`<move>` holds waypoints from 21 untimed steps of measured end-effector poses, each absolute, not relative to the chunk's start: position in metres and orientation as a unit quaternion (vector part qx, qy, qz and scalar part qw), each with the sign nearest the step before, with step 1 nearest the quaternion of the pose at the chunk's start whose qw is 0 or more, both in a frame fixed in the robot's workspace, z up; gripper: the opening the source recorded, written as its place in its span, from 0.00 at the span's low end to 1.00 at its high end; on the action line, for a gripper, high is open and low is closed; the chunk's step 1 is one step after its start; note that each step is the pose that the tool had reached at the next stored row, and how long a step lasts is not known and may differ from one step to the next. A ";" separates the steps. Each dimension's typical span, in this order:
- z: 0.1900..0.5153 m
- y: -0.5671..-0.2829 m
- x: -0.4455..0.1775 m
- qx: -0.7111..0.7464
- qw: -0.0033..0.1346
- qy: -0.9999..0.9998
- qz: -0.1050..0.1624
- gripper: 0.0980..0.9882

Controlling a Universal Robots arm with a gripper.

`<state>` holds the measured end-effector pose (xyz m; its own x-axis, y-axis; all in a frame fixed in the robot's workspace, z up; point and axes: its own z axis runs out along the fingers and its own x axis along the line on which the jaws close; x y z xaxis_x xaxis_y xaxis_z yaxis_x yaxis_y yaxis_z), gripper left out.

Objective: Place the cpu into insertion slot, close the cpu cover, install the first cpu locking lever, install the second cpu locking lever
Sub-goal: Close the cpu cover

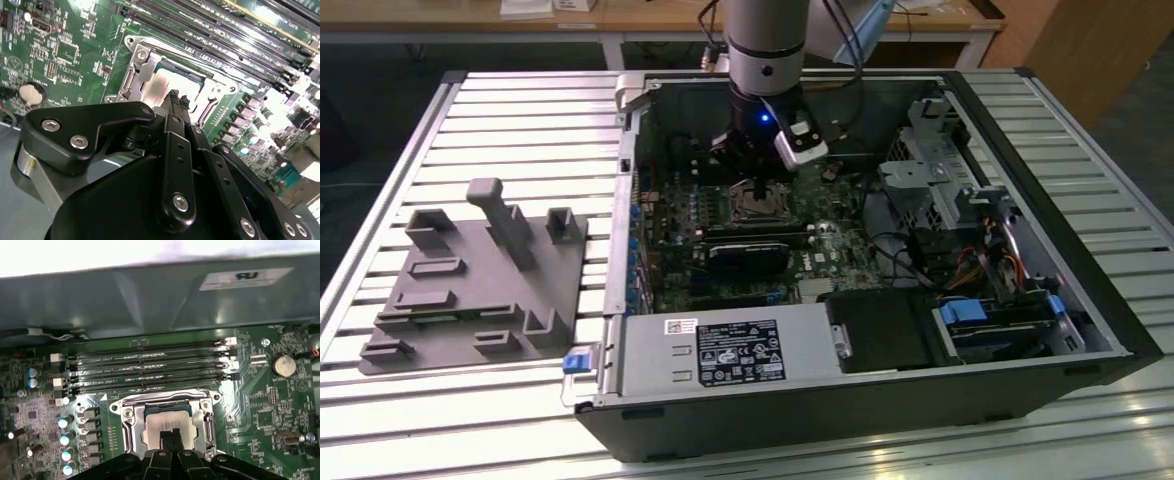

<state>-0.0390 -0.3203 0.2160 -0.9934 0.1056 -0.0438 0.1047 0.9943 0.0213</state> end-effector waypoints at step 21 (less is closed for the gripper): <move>0.221 -0.320 -0.038 0.047 0.021 0.999 0.009 0.01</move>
